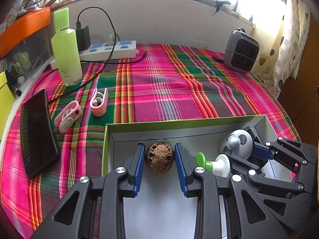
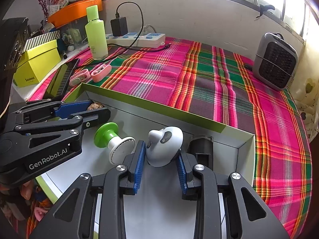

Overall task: Organize objects
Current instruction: 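Lower the walnut and duck toy into the box and open both tools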

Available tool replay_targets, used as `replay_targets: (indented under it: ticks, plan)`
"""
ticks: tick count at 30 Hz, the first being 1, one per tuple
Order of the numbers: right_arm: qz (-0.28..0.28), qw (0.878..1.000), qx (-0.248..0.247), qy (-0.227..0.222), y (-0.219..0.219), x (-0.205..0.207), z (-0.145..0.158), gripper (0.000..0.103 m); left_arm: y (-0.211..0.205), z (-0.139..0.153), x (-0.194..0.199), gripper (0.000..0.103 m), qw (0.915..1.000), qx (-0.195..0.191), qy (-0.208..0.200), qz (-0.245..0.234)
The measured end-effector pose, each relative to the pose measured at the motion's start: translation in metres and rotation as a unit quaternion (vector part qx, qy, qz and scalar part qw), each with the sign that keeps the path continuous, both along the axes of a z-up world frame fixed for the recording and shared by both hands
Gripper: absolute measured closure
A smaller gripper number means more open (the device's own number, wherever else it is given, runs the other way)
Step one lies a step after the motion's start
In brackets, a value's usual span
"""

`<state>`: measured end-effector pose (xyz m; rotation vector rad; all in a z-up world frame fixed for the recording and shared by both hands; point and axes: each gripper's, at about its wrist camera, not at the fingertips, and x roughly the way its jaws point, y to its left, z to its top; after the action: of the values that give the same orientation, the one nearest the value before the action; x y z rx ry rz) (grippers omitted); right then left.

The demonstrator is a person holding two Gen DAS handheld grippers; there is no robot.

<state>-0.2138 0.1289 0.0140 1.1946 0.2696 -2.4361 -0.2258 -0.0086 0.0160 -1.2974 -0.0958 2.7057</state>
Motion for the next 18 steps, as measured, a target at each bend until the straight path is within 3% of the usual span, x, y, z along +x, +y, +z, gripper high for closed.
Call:
replay_targets:
  ticks: [7,18]
  plan:
    - [-0.008,1.000,-0.002,0.008,0.002,0.002,0.004,0.062,-0.001,0.002,0.004,0.065,1.0000,-0.002,-0.001,0.000]
    - [-0.016,1.000,-0.008,0.021,0.005,0.011,0.011,0.060,-0.002,0.011,0.017,0.060,1.0000,-0.002,0.007,0.005]
